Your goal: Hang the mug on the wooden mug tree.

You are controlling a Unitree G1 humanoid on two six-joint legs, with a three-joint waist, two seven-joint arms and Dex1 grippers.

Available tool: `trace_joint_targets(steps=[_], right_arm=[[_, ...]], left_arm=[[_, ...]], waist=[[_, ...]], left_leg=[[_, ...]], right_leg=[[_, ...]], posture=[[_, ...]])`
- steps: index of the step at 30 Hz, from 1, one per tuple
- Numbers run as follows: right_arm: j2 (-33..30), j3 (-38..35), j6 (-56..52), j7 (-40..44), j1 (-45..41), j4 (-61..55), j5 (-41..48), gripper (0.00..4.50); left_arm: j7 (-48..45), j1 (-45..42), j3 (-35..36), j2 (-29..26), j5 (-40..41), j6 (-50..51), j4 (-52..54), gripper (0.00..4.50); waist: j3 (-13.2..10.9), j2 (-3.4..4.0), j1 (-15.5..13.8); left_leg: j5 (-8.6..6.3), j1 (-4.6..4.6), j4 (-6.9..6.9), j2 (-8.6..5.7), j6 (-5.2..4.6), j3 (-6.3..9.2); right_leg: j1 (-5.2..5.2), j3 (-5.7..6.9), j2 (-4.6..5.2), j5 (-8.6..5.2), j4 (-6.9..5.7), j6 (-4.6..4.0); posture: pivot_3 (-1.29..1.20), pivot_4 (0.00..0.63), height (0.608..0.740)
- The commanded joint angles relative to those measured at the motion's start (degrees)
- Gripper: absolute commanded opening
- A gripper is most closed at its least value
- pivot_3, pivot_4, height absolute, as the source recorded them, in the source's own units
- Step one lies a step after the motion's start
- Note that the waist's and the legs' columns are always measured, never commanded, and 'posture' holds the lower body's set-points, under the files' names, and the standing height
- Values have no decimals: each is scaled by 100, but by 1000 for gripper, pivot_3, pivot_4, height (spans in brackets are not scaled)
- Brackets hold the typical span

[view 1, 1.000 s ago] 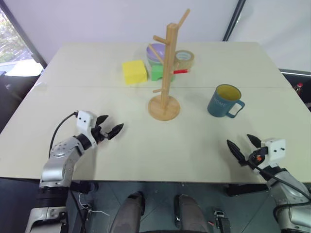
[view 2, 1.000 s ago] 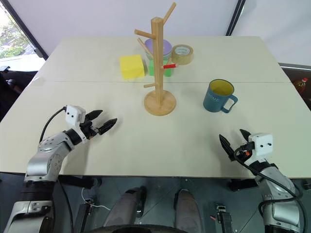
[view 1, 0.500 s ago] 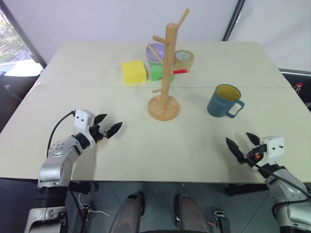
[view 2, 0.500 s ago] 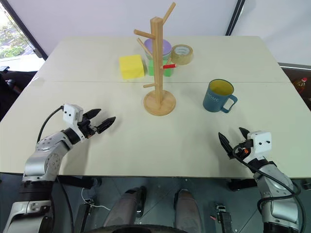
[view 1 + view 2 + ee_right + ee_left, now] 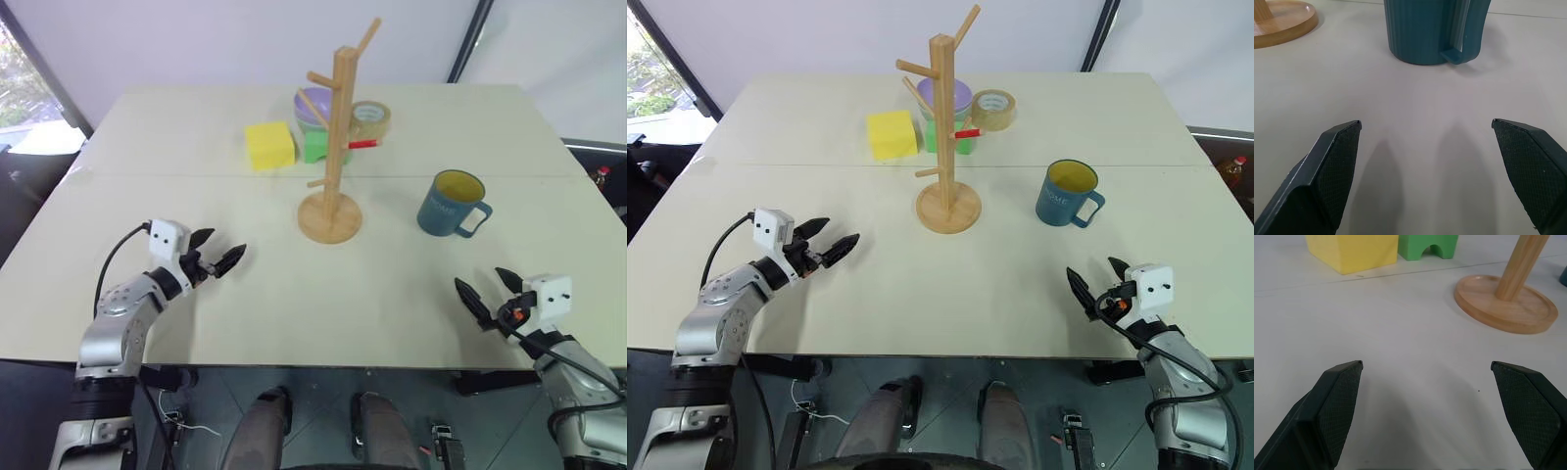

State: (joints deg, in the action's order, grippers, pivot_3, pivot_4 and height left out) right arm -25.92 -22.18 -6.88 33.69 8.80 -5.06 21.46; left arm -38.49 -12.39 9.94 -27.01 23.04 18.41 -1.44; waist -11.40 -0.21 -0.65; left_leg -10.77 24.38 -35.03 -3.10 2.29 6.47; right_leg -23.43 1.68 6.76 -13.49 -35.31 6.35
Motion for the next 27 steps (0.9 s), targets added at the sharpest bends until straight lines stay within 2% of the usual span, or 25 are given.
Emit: trace_joint_targets(steps=[1,10,16,22,27], right_arm=[[-93,-18,92,41,-23,-116,15,4435],[-36,22,131,-82,-109,-61,-34,4435],[93,-18,152,-517,-223,-273,-88,4435],[607,251,-17,-1724,-534,-637,-640,4435],[996,501,-111,-2606,-980,-504,-1202,4435]], left_arm=[[26,13,56,-36,-20,-109,209,4500],[10,95,89,-26,16,-218,321,4500],[-527,264,-187,11,310,-259,967,4500],[-1113,208,-1085,70,380,-112,1725,4500],[-1190,39,-1725,260,255,-140,2087,4500]], waist=[[0,0,0],[0,0,0],[0,1,-2],[2,3,-2],[3,7,7]], left_leg=[[0,0,0,0,0,0],[0,0,-2,0,0,0],[0,0,-2,2,0,0],[0,0,-2,2,0,-1],[1,-2,0,-1,-1,-5]], right_leg=[[0,0,0,0,0,-1],[0,0,0,0,-1,0],[0,-1,0,2,0,-3],[1,-5,1,2,0,-4],[-3,-7,-4,2,-6,-5]], posture=[[0,150,740],[0,150,740],[0,150,740],[0,150,740],[0,150,740]])
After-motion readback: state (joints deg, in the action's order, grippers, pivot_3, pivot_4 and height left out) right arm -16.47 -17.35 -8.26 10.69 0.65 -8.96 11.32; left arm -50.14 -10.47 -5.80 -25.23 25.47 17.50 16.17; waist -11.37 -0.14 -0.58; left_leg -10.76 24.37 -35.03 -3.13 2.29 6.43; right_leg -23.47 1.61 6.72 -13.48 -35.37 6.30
